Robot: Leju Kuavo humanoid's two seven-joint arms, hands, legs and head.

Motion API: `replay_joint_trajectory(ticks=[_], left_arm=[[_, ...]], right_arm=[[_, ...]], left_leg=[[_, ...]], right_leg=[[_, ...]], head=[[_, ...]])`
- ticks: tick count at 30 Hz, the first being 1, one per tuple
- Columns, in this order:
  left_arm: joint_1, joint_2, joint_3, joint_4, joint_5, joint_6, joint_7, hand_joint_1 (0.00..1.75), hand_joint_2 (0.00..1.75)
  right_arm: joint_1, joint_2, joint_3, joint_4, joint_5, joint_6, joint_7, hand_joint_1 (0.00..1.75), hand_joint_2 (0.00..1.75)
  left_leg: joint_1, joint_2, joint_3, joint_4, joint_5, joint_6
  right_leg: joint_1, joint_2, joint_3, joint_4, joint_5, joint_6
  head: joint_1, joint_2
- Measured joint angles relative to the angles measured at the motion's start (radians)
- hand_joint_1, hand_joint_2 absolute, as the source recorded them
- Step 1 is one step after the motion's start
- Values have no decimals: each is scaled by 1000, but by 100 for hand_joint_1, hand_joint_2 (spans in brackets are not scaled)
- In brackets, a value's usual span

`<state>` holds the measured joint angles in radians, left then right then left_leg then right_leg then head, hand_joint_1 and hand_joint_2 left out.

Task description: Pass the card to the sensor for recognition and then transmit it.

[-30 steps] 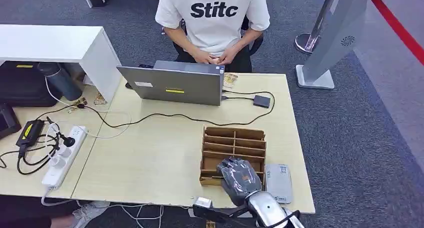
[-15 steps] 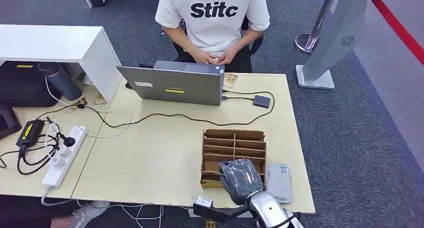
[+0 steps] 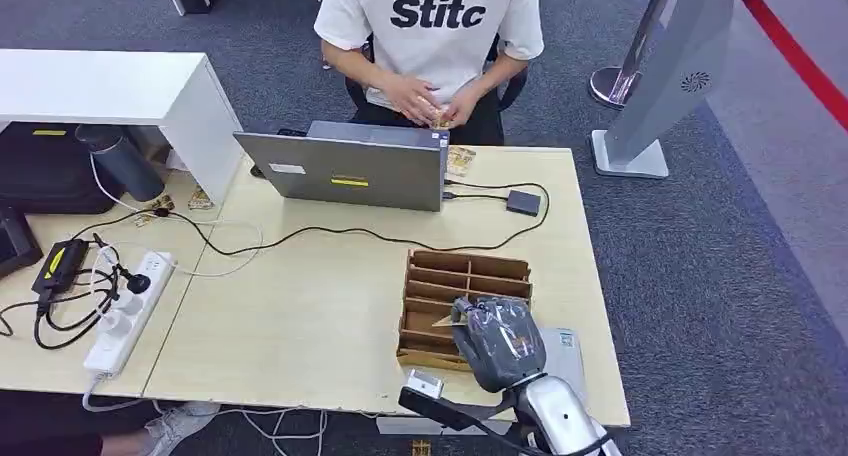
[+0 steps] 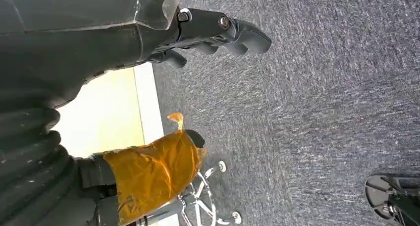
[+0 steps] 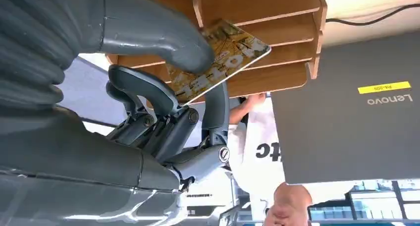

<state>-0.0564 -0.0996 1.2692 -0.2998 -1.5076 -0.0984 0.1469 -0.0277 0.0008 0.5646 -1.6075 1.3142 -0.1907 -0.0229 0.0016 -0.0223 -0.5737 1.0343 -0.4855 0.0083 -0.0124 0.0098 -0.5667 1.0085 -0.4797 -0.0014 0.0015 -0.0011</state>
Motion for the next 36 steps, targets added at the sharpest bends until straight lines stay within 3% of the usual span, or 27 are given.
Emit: replay_joint_trajectory(ticks=[8, 17, 22, 29, 36], left_arm=[[0, -6, 1, 0, 2, 0, 4, 0, 175], [0, -14, 8, 0, 6, 0, 6, 0, 175], [-1, -15, 9, 0, -5, -6, 6, 0, 175], [-6, 3, 8, 0, -52, -18, -5, 0, 175], [-10, 19, -10, 1, -62, -28, -11, 0, 175]], right_arm=[[5, 14, -34, -38, -21, -28, -3, 175, 175], [48, 39, -94, -141, -200, -60, -102, 175, 175], [37, 50, -105, -168, -262, -21, -131, 175, 175], [-175, 105, -106, -139, -277, 70, -100, 175, 175], [-400, 191, -118, 24, -259, 148, -37, 175, 175]], left_leg=[[0, 0, 0, 0, 0, 0], [0, 0, 0, 0, 0, 0], [0, 0, 0, 0, 0, 0], [0, 1, 0, 0, 3, -2], [0, 0, 0, 0, 5, -3]], right_leg=[[0, 0, 0, 0, 0, 0], [0, 0, 0, 0, 0, 0], [0, 0, 0, 0, 0, 0], [0, 1, 0, 1, 2, -2], [0, 1, -1, 3, 3, -3]], head=[[0, 0], [0, 0], [0, 0], [0, 0], [0, 0]])
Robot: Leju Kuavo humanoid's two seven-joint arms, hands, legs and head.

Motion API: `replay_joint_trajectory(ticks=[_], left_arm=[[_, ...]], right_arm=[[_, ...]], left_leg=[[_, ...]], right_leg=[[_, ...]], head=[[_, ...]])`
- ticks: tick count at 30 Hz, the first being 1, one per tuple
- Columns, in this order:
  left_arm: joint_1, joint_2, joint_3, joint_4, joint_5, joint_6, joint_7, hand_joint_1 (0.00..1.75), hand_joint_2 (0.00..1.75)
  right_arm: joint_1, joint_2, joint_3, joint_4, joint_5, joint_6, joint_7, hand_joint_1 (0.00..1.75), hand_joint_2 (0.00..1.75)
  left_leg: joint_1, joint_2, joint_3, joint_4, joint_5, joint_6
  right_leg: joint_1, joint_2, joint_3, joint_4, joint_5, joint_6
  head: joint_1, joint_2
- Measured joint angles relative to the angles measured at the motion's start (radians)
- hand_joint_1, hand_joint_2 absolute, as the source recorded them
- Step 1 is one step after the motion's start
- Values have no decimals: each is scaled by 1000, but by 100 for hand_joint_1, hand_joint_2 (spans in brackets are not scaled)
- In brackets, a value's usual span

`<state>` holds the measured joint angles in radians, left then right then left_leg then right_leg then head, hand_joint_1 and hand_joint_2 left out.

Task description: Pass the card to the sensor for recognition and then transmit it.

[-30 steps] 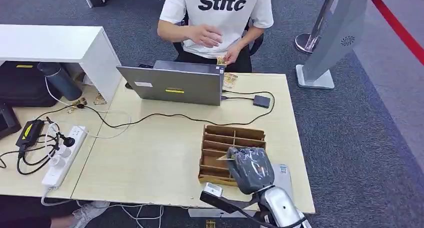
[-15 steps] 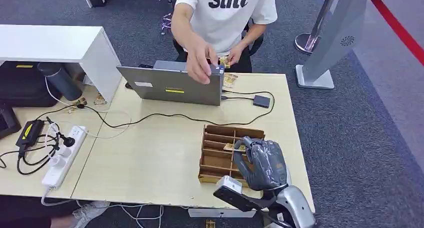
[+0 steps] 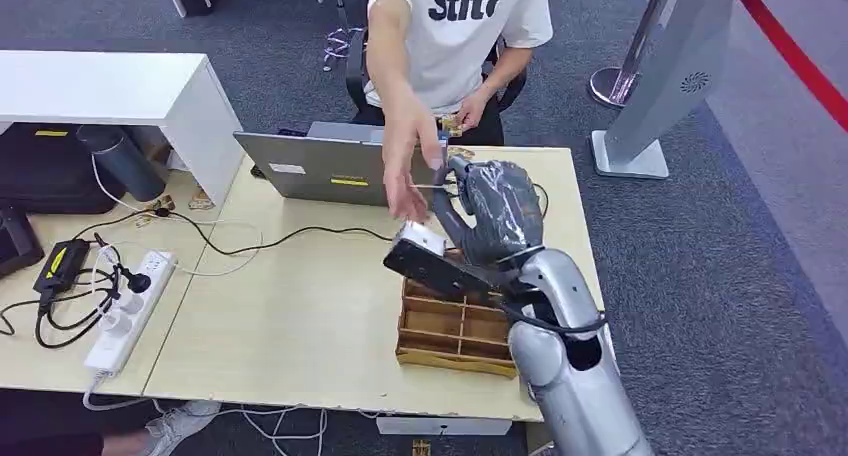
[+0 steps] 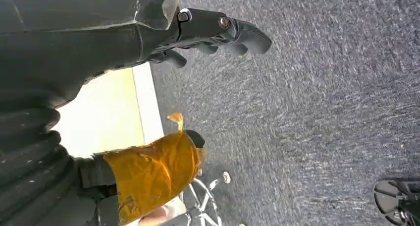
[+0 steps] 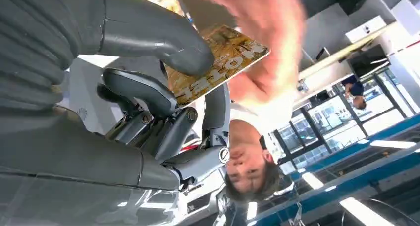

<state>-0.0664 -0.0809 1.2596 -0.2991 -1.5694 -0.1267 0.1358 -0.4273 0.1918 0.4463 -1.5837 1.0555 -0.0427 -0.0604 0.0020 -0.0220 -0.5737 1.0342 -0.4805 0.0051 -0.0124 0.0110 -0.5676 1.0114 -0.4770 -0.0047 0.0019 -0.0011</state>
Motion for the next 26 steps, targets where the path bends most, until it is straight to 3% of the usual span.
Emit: replay_joint_trajectory(ticks=[7, 8, 9, 14, 19, 26], left_arm=[[-1, 6, -19, 0, -1, -2, -2, 0, 175], [-1, 7, -21, 0, -1, -2, -2, 0, 175], [-1, 8, -24, 0, -1, -3, -2, 0, 175], [-1, 12, -28, 1, 0, -3, -9, 0, 175], [0, 19, -29, 6, 11, -2, -10, 0, 175], [0, 20, -29, 7, 14, 1, -7, 0, 175]], right_arm=[[-111, 46, -7, 134, 12, 3, 21, 175, 175], [-122, 53, -8, 151, 3, 8, 21, 75, 175], [-130, 59, -9, 165, -8, 13, 15, 0, 175], [-159, 85, -10, 239, -243, 116, -90, 0, 175], [-155, 82, -35, 290, -388, 126, -138, 0, 175], [-139, 67, -76, 307, -430, 133, -151, 0, 175]], left_leg=[[0, 0, 0, 0, 0, 0], [0, 0, 0, 0, 0, 0], [0, 0, 0, 0, 0, 0], [0, 0, 0, 0, 0, 0], [0, 0, 0, 0, 0, 0], [0, 0, 0, 0, 0, 0]], right_leg=[[0, 0, 0, 0, 0, 0], [0, 0, 0, 0, 0, 0], [0, 0, -1, 0, 0, 0], [0, 0, -1, 0, 0, 0], [0, 0, -1, 0, 0, 0], [0, 0, -1, 0, 0, 0]], head=[[0, 0], [0, 0], [0, 0], [0, 0], [0, 0], [0, 0]])
